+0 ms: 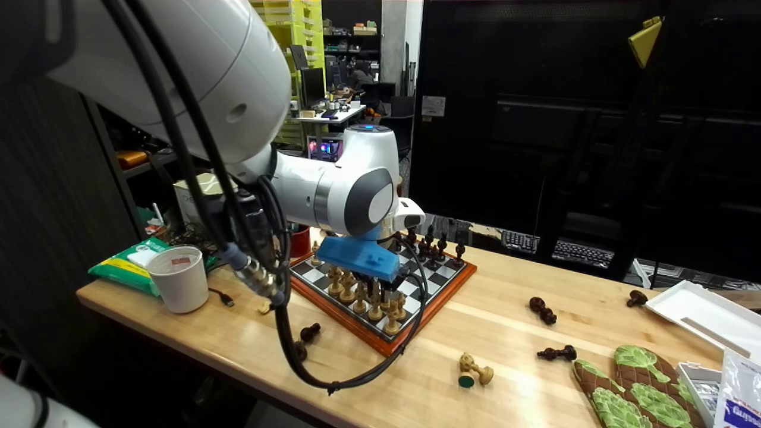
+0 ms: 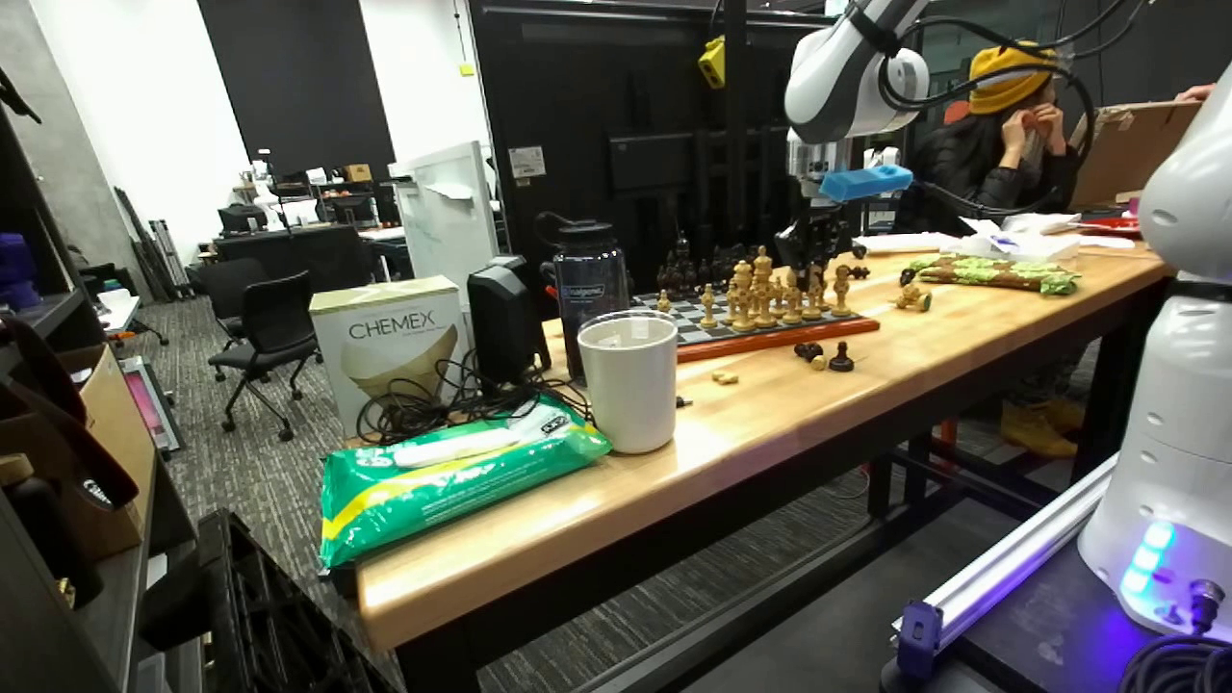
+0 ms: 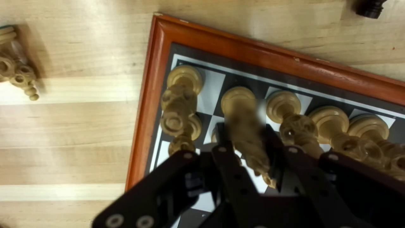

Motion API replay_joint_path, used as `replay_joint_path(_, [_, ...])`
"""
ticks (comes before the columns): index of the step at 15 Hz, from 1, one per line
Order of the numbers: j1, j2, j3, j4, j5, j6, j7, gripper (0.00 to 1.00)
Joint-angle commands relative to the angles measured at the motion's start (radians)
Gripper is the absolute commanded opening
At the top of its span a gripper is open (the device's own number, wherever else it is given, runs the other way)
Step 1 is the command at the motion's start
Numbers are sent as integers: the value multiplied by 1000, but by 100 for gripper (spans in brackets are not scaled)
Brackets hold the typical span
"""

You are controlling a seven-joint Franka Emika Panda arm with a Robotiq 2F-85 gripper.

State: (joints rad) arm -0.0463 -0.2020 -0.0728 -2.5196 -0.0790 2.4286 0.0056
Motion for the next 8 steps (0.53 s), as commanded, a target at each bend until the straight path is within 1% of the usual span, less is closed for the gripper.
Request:
replay_joint_path(1, [-7,-4,7,-1,4,-3,-4,7])
replay_joint_path(4, [-7,-3,7,0,5,-5,-5,7])
replay_joint_path(5, [-7,-3,7,0,5,-6,-6,23])
replay_joint_path(6, [-7,-3,7,0,5,-5,-6,28])
replay_joint_path(7, [-6,-3,7,-1,6,-5,-6,27])
replay_joint_path(8, [-6,-3,7,-1,7,-4,-7,22])
